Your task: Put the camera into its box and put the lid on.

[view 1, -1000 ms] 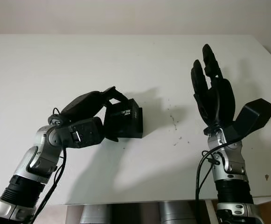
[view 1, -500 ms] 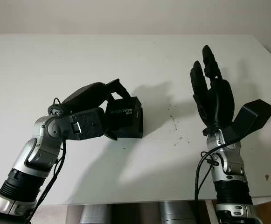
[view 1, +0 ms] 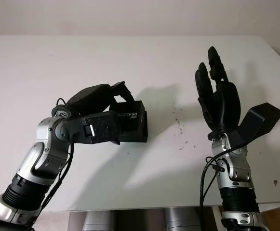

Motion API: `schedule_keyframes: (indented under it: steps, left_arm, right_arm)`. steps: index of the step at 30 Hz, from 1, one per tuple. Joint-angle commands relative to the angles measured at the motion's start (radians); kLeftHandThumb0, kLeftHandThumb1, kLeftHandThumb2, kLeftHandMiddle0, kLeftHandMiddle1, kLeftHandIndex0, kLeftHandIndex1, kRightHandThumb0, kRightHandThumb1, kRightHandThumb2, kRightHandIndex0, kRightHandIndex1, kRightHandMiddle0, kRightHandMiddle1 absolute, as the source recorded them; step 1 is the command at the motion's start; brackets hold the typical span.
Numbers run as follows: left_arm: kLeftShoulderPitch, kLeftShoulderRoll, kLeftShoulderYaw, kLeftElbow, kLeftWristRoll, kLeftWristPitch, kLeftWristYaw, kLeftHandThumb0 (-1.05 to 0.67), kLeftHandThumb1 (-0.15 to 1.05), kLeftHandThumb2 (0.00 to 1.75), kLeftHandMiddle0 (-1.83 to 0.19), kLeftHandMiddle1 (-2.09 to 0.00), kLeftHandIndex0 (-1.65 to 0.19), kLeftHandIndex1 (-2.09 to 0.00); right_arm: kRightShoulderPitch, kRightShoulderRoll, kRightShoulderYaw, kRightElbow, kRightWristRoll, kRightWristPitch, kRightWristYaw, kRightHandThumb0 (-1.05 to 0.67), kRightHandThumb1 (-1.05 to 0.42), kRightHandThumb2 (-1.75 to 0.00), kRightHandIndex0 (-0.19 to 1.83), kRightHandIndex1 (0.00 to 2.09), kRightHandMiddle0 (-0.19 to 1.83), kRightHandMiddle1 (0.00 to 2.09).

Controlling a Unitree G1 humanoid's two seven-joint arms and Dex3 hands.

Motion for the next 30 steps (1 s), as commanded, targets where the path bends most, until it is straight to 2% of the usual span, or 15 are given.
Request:
schedule_keyframes:
  steps: [1, 9, 27, 30]
  left_arm:
    - [-0.017, -0.014, -0.014, -0.019, 0.011, 0.029, -0.009, -0.08, 1.0, 0.06, -0.27, -1.49, -0.22, -1.27]
    - [-0.022, -0.038, -0.018, -0.015, 0.006, 0.094, -0.01, -0.08, 1.01, 0.05, -0.26, -1.32, -0.24, -1.22]
    - [-0.015, -0.054, -0.033, 0.027, -0.02, 0.075, 0.022, -0.08, 1.01, 0.05, -0.27, -1.31, -0.26, -1.2]
    - [-0.022, -0.055, -0.044, 0.04, -0.014, 0.072, 0.022, -0.1, 1.01, 0.05, -0.26, -1.37, -0.26, -1.21]
  right_arm:
    - [0.009, 0.006, -0.001, -0.02, 0.006, 0.004, -0.001, -0.68, -1.05, -0.23, 0.0, 0.06, 0.05, 0.06]
    - [0.013, 0.007, -0.004, -0.021, 0.011, 0.007, 0.002, -0.67, -1.05, -0.23, -0.01, 0.05, 0.04, 0.06]
    - [0.018, 0.007, -0.003, -0.022, 0.014, 0.001, 0.003, -0.66, -1.05, -0.23, -0.01, 0.05, 0.04, 0.06]
    - [0.019, 0.009, -0.001, -0.029, 0.011, 0.006, -0.004, -0.66, -1.05, -0.23, 0.0, 0.05, 0.05, 0.06]
